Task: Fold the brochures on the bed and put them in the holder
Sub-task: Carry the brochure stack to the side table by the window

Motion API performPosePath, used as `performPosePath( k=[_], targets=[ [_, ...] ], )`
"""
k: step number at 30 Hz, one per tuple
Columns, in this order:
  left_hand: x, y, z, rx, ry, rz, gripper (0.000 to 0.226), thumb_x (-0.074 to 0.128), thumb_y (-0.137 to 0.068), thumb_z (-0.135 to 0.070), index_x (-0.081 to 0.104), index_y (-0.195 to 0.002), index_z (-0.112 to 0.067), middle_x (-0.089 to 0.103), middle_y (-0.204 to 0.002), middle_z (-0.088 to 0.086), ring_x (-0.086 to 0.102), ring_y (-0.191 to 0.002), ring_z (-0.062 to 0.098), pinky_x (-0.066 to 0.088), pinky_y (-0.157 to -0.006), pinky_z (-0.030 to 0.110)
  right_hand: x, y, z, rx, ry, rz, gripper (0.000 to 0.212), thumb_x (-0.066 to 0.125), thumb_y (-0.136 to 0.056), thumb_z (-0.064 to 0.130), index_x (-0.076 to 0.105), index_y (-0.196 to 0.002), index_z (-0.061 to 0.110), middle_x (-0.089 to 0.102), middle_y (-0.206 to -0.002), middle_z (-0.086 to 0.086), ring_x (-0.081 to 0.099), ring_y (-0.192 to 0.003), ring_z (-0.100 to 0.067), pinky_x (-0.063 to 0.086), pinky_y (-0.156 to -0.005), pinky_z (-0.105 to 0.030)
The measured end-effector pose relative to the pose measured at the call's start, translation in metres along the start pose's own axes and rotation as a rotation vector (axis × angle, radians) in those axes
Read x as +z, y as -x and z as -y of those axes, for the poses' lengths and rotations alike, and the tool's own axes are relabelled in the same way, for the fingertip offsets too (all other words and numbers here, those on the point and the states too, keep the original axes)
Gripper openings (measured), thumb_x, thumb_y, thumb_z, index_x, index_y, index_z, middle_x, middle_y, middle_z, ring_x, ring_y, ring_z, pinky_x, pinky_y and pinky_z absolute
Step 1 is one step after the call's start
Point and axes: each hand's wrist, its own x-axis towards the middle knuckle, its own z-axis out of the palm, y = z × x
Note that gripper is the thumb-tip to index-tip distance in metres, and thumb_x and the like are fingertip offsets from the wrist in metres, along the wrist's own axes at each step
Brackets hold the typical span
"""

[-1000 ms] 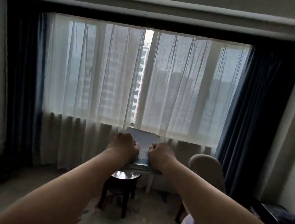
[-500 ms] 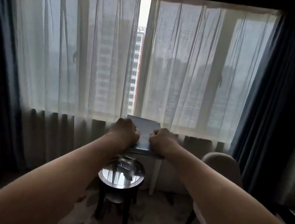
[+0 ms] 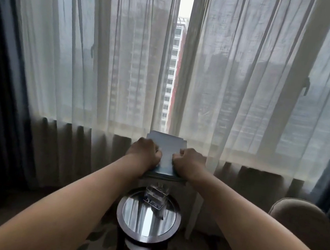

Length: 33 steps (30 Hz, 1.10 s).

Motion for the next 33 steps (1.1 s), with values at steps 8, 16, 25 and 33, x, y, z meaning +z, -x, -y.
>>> performPosePath(
  k=[8,16,25,33],
  targets=[
    [0.070,-0.148,0.059,0.091,-0.024,0.092,0.033,0.045,-0.105,-0.028,0.069,-0.117,-0.009,0.060,-0.130,0.013,0.063,-0.109,0.031,0.052,-0.096,0.041,0.086,-0.157,-0.008,0.064,-0.019,-0.003,0.033,0.049,-0.103,0.036,0.068,-0.105,0.008,0.069,-0.110,-0.017,0.061,-0.093,-0.030,0.040,-0.077,-0.031],
    [0.189,-0.258,0.109,0.042,0.093,0.256,0.027,0.050,-0.102,-0.018,0.069,-0.120,-0.023,0.042,-0.151,0.008,0.062,-0.114,0.036,0.051,-0.098,0.044,0.167,-0.269,-0.063,0.128,0.032,0.083,0.044,0.055,-0.101,0.045,0.053,-0.135,0.016,0.069,-0.121,-0.012,0.066,-0.108,-0.034,0.049,-0.080,-0.036],
    [0.344,-0.303,0.161,-0.131,0.292,0.265,0.041,0.057,-0.104,-0.019,0.059,-0.145,-0.018,0.024,-0.169,0.008,0.049,-0.142,0.028,0.041,-0.115,0.033,0.286,-0.356,-0.148,0.219,-0.015,0.217,0.076,0.055,-0.101,0.048,0.023,-0.161,0.016,0.067,-0.126,-0.004,0.067,-0.109,-0.023,0.057,-0.086,-0.038],
    [0.428,-0.352,0.181,-0.248,0.309,0.421,0.058,0.055,-0.101,-0.005,0.041,-0.156,-0.015,0.006,-0.171,0.012,0.047,-0.139,0.031,0.039,-0.110,0.029,0.356,-0.392,-0.202,0.365,-0.153,0.275,0.052,0.063,-0.098,0.041,0.043,-0.142,0.022,0.069,-0.118,-0.002,0.066,-0.105,-0.023,0.054,-0.086,-0.039]
  ],
)
